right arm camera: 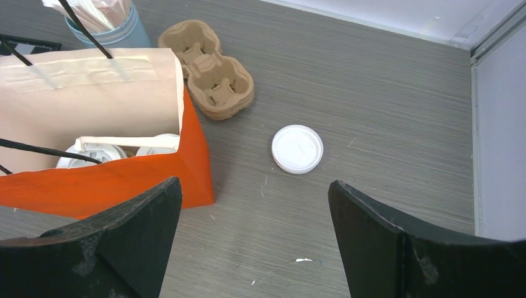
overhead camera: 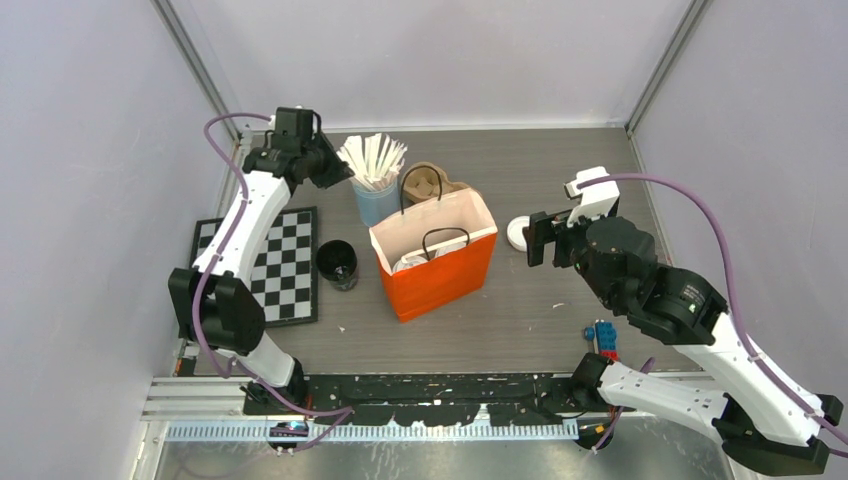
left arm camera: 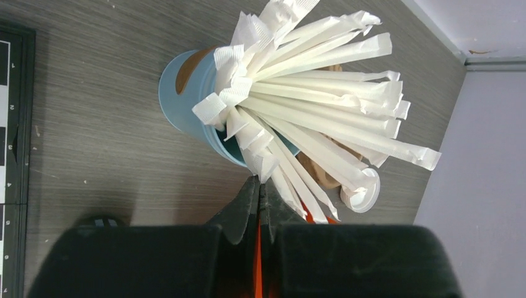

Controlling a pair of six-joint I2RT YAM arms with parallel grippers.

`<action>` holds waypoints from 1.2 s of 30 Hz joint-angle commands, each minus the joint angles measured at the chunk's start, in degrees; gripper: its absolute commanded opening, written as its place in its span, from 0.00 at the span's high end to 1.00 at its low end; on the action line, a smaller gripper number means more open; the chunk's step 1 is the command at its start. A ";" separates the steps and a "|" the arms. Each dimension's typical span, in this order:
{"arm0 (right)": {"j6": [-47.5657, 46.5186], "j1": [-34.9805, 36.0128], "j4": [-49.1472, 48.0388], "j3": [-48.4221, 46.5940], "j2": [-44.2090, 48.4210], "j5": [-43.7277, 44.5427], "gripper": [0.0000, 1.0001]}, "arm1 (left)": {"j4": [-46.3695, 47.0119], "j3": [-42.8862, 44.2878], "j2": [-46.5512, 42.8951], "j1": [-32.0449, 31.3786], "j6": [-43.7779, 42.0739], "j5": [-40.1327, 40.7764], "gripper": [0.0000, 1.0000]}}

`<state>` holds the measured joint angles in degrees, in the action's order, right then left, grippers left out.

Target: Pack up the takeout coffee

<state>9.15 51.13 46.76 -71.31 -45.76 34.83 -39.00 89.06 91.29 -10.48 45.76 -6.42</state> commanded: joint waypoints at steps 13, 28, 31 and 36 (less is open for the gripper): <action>-0.97 -0.18 -3.15 -1.55 -2.39 -0.18 0.08 | -4.45 3.03 -7.20 -0.86 -7.39 2.43 1.00; -0.01 -0.16 -3.39 -5.05 -4.99 -1.48 0.08 | -4.00 8.23 -6.45 -1.04 -9.65 2.72 1.00; 0.35 -0.16 -3.73 -4.96 -5.20 -1.84 0.08 | -5.68 9.52 -6.67 -1.20 -10.98 5.01 1.00; 0.55 -0.20 -3.87 -5.13 -5.47 -2.22 0.08 | -6.06 8.96 -6.26 -1.38 -10.08 4.36 0.90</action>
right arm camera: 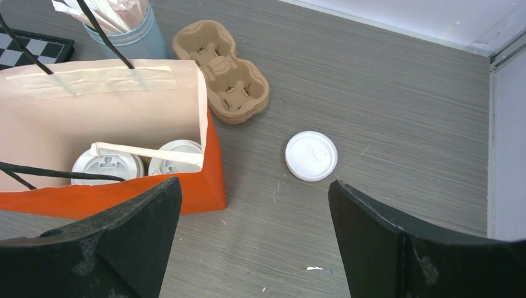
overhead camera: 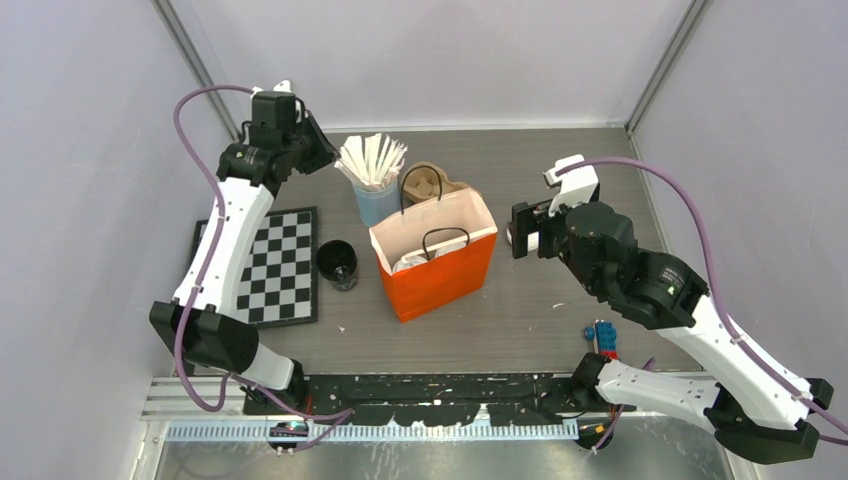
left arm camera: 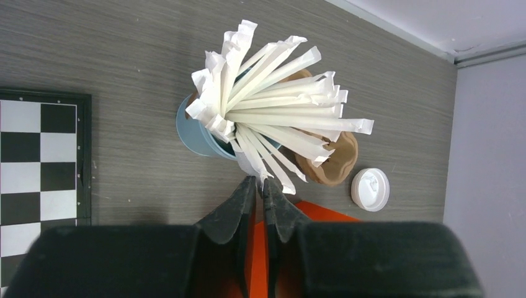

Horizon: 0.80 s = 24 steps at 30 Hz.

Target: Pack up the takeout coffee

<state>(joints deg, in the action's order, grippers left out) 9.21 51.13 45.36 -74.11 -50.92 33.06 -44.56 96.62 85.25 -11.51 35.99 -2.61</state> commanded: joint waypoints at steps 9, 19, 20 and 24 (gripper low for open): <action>-2.26 -0.16 -2.47 -3.34 -0.92 -0.01 0.08 | -4.74 4.33 1.76 -0.67 -0.66 -0.29 1.00; -2.17 -0.17 -3.67 -1.85 -0.84 -0.28 0.08 | -6.24 9.97 2.20 -1.41 1.57 -4.67 1.00; -2.37 -0.18 -3.74 -1.78 -0.95 -0.32 0.08 | -6.89 10.70 2.40 -1.41 1.22 -4.56 1.00; -3.79 -0.16 -3.79 -2.15 -1.69 -0.63 0.08 | -9.58 13.20 2.07 -1.61 -1.13 -3.93 1.00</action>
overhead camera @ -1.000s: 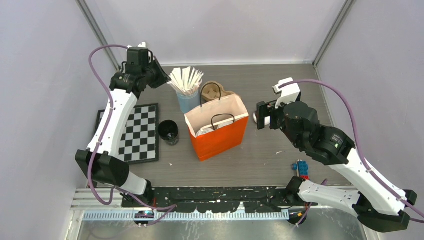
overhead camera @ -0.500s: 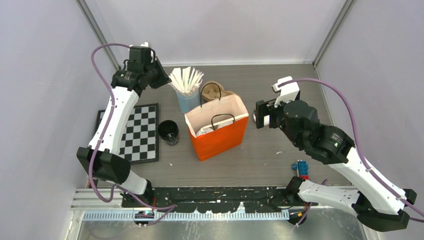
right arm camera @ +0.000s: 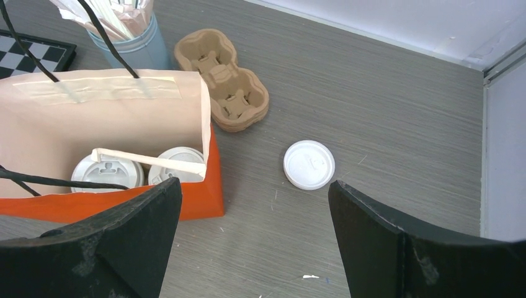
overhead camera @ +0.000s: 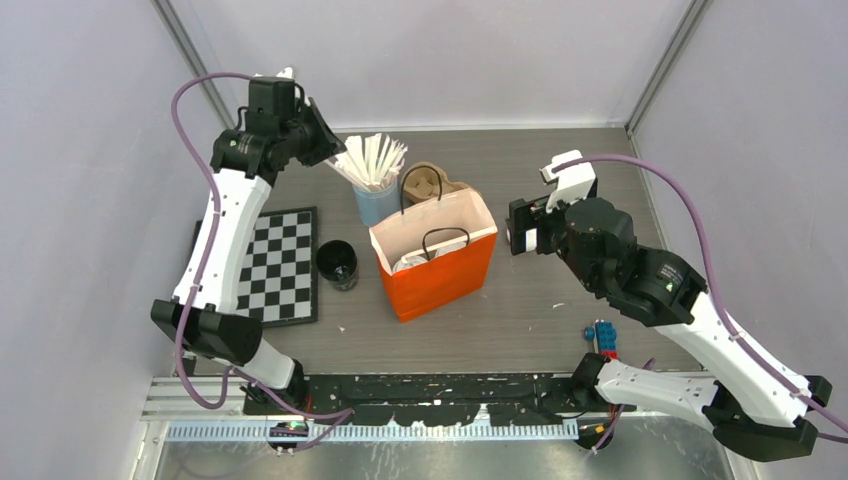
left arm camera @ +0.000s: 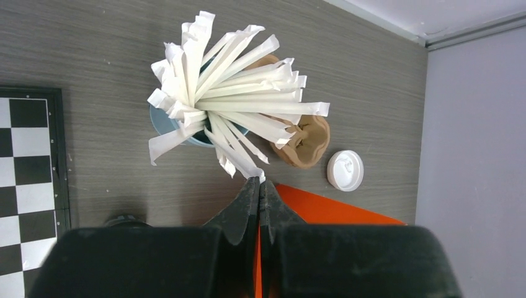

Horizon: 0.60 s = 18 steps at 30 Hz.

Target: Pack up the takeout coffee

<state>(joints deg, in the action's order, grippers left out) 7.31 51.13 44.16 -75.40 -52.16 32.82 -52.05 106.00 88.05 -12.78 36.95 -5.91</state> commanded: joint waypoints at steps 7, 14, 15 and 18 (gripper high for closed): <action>-4.27 -0.22 -7.24 -2.51 -0.51 -1.54 0.08 | -3.76 7.50 -3.00 -0.50 -5.24 0.10 1.00; -6.04 -0.16 -15.01 -4.86 -2.63 -7.49 0.09 | -7.82 13.26 -3.75 -0.50 -5.27 -3.34 1.00; -6.08 -0.17 -15.27 -5.52 -3.18 -7.55 0.09 | -8.97 14.86 -3.70 -0.56 -5.25 -3.84 1.00; -6.55 -0.16 -16.07 -6.83 -4.73 -7.76 0.09 | -12.18 19.36 -3.90 -0.58 -6.41 -5.20 1.00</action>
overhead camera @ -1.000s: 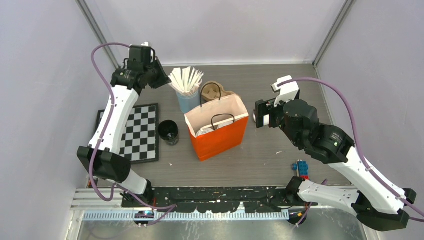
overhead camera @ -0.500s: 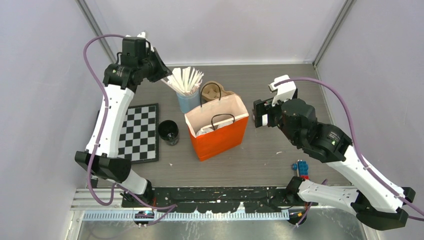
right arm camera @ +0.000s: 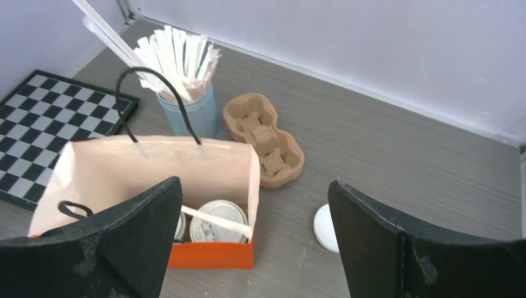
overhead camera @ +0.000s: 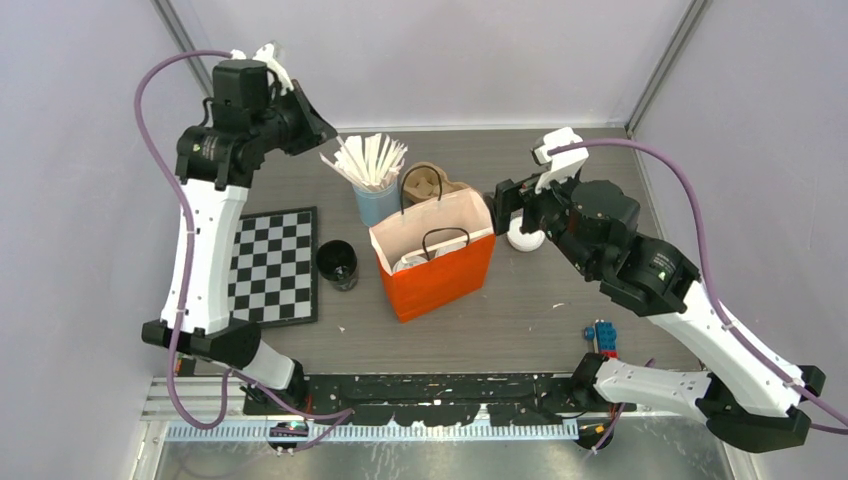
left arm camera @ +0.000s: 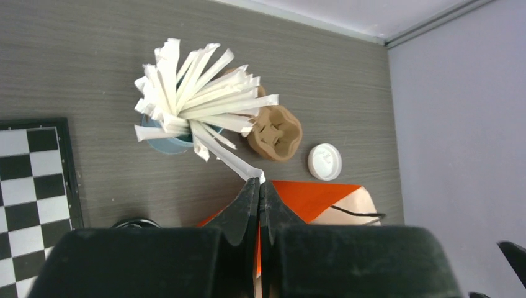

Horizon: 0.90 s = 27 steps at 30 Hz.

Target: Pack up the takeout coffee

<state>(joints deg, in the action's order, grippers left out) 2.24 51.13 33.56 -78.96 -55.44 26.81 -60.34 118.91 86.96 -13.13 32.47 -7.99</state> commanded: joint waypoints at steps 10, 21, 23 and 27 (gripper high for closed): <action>-1.95 -0.17 -7.68 -6.28 -4.99 -3.72 0.10 | -3.75 10.62 -9.46 -0.23 -6.43 -19.14 1.00; -1.91 -0.22 -8.46 -6.90 -5.08 -1.99 0.10 | -1.05 12.67 -14.46 -0.28 -3.55 -27.41 1.00; -1.89 -0.18 -8.14 -7.17 -4.99 -1.94 0.10 | 2.35 9.95 -15.94 -0.23 -2.12 -28.08 1.00; -1.94 -0.16 -7.21 -7.17 -4.44 -1.68 0.10 | 10.24 4.73 -18.08 -0.23 1.32 -28.55 1.00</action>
<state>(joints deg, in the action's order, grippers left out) 0.71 51.13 27.92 -83.57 -60.88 24.01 -58.83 126.48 69.93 -13.13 30.09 -33.87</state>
